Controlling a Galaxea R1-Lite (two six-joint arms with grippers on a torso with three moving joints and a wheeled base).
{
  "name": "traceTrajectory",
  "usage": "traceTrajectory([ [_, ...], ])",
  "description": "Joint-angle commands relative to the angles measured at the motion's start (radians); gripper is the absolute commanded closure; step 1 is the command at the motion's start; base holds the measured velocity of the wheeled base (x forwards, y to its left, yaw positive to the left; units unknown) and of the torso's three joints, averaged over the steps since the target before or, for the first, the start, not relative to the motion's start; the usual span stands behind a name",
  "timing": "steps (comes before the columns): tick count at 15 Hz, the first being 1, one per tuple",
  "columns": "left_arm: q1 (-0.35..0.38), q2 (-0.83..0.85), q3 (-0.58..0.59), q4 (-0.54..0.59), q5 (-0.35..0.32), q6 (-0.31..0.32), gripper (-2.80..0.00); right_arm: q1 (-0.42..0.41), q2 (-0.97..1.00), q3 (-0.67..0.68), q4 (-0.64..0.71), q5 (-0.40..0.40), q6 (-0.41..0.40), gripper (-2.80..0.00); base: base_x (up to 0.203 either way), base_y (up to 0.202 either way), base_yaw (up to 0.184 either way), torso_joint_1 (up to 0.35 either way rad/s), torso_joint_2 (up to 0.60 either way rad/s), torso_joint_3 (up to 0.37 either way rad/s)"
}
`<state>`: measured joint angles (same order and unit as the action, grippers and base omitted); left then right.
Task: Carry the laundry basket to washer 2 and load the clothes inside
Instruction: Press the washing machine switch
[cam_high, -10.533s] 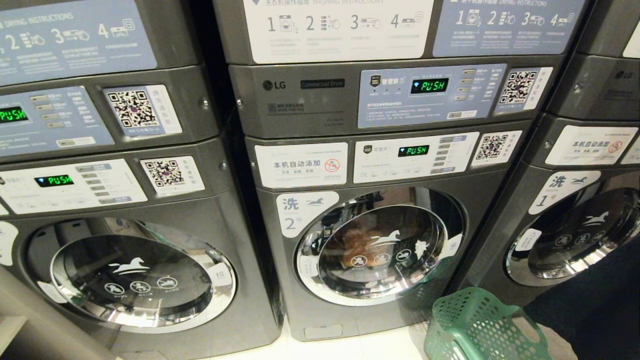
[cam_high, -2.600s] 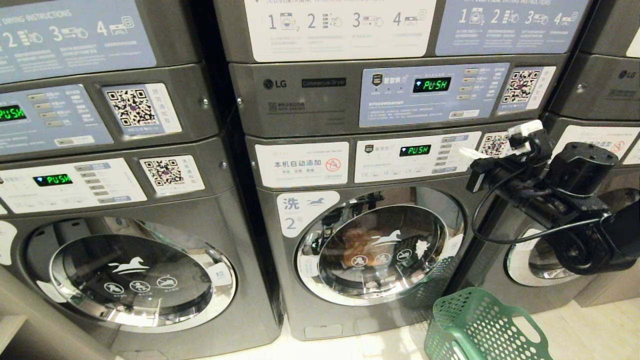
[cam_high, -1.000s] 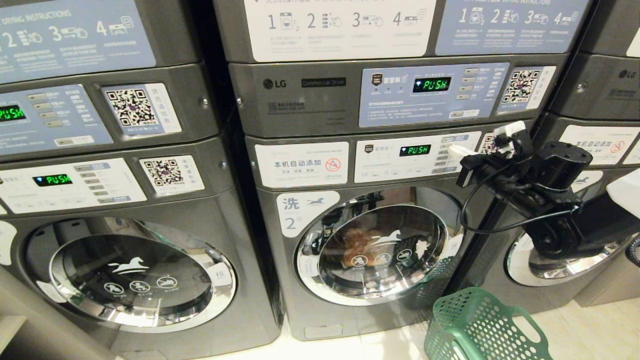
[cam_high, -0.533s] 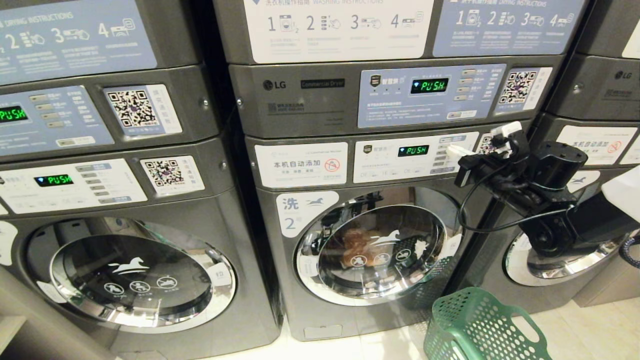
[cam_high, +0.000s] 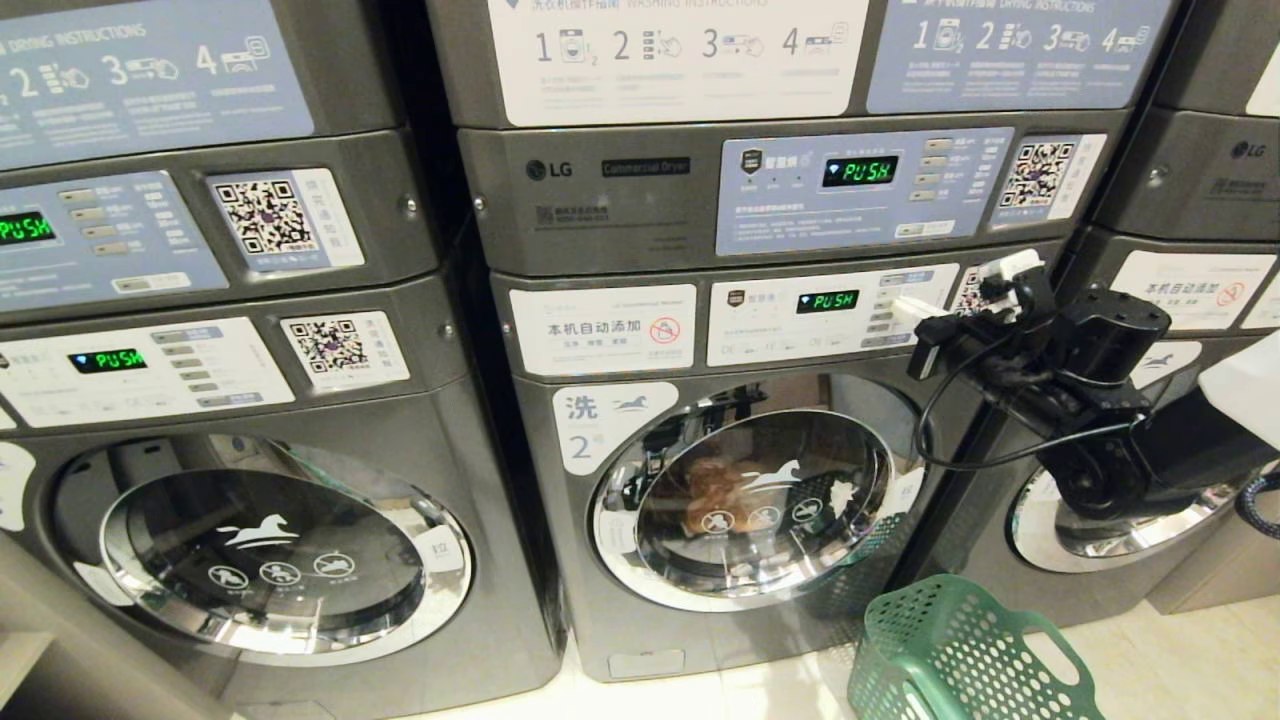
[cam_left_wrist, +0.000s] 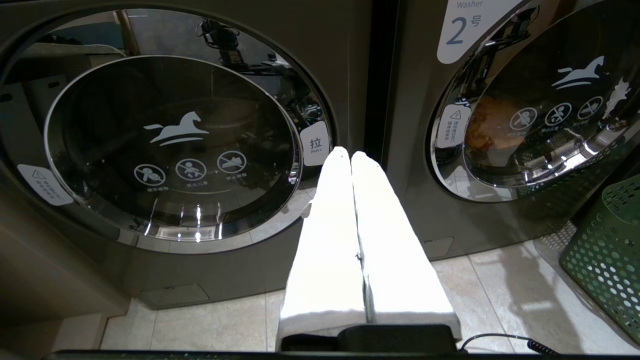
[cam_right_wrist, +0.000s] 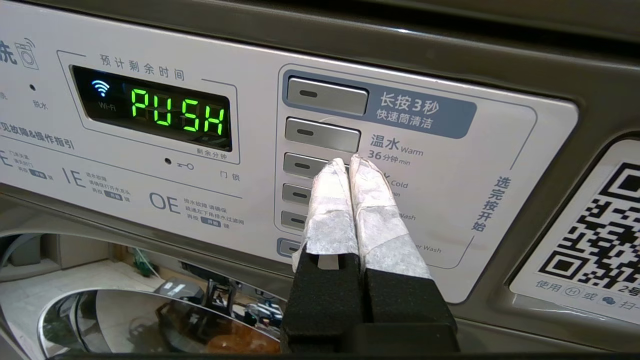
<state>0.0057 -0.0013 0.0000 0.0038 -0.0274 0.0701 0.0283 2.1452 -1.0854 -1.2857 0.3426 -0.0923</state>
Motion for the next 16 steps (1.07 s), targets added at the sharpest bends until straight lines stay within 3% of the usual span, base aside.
traceTrajectory([
  [1, 0.000, 0.001, 0.000, -0.001, 0.000, 0.000, 0.00, 0.006, 0.001, 0.005, -0.007, 0.004, 0.000, 0.00, 0.000, 0.000, 0.000, 0.000, 0.00, 0.000],
  [10, 0.000, 0.001, 0.000, 0.001, 0.000, 0.000, 0.00, 0.013, 0.010, -0.024, -0.007, -0.004, -0.003, 0.00, 0.000, 0.000, 0.000, 0.000, 0.00, 0.000],
  [16, 0.000, 0.001, 0.000, 0.001, 0.000, 0.000, 0.00, 0.015, -0.022, 0.075, -0.012, -0.001, -0.015, 0.00, 0.000, 0.000, 0.000, 0.000, 0.00, 0.000],
])
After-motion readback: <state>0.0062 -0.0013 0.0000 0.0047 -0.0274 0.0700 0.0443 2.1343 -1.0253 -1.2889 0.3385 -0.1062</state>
